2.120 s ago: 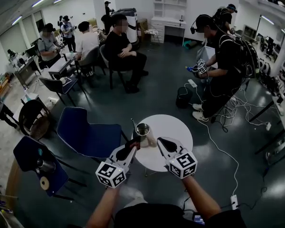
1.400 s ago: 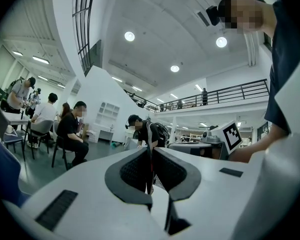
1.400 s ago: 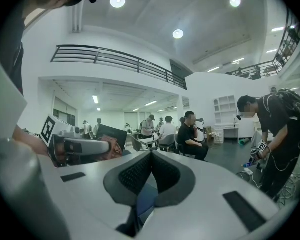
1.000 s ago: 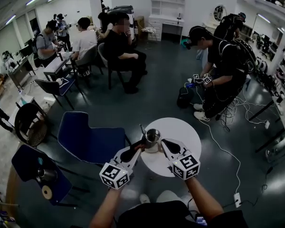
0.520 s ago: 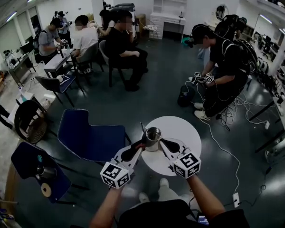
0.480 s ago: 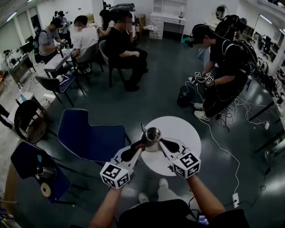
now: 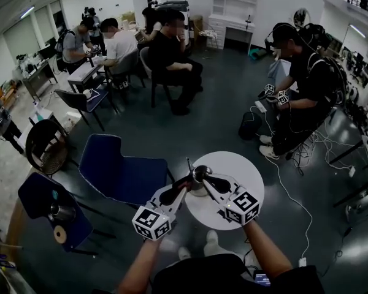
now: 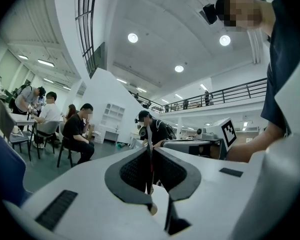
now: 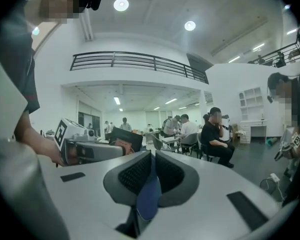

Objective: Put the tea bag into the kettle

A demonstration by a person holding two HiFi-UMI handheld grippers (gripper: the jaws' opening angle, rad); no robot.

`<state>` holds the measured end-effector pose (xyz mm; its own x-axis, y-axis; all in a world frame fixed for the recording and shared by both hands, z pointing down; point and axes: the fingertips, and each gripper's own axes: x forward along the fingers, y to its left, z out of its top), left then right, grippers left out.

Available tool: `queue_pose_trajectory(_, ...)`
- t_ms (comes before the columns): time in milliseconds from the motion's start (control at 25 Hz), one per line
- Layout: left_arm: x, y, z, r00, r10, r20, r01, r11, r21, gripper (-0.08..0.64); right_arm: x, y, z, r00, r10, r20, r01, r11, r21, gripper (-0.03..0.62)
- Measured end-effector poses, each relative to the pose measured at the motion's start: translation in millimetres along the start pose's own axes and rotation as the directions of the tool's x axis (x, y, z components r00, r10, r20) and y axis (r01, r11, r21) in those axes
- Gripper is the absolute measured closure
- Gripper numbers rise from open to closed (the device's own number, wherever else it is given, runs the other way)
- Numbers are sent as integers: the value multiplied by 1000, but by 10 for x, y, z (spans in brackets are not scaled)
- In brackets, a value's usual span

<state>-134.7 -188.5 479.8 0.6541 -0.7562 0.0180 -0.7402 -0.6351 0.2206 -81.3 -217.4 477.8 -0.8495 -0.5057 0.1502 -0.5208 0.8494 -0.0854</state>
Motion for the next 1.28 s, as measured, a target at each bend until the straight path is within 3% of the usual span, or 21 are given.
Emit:
queue_pose_trajectory(280, 42, 82, -15, 999, 37, -16, -37, 999, 8, 520, 175, 72, 104, 987, 161, 29, -161, 987, 15, 574)
queue_pose_trajectory(440, 10, 147, -27, 1000, -17, -23, 17, 1000, -14, 520, 227, 110, 122, 965, 262, 27, -263, 964, 26, 570)
queue_pose_trajectory(560, -20, 80, 70, 991, -133, 11, 133, 989, -56, 520, 208, 182, 129, 926, 376, 28, -377, 925, 46, 453)
queue_pose_trajectory(640, -35, 15, 101, 979, -204, 17, 205, 976, -68, 520, 175, 240, 148, 896, 442, 37, -443, 895, 56, 452)
queue_pose_trajectory(800, -10, -65, 35, 967, -253, -5, 253, 966, -49, 520, 105, 350, 188, 836, 548, 31, -548, 833, 69, 442)
queue_pose_trajectory(1040, 127, -257, 4, 953, -301, -25, 298, 952, -71, 520, 85, 451, 149, 783, 622, -9, -620, 782, 61, 442)
queue_pose_trajectory(1280, 215, -304, -51, 951, -308, -37, 305, 950, -66, 520, 52, 392, 98, 772, 635, -16, -633, 771, 73, 442)
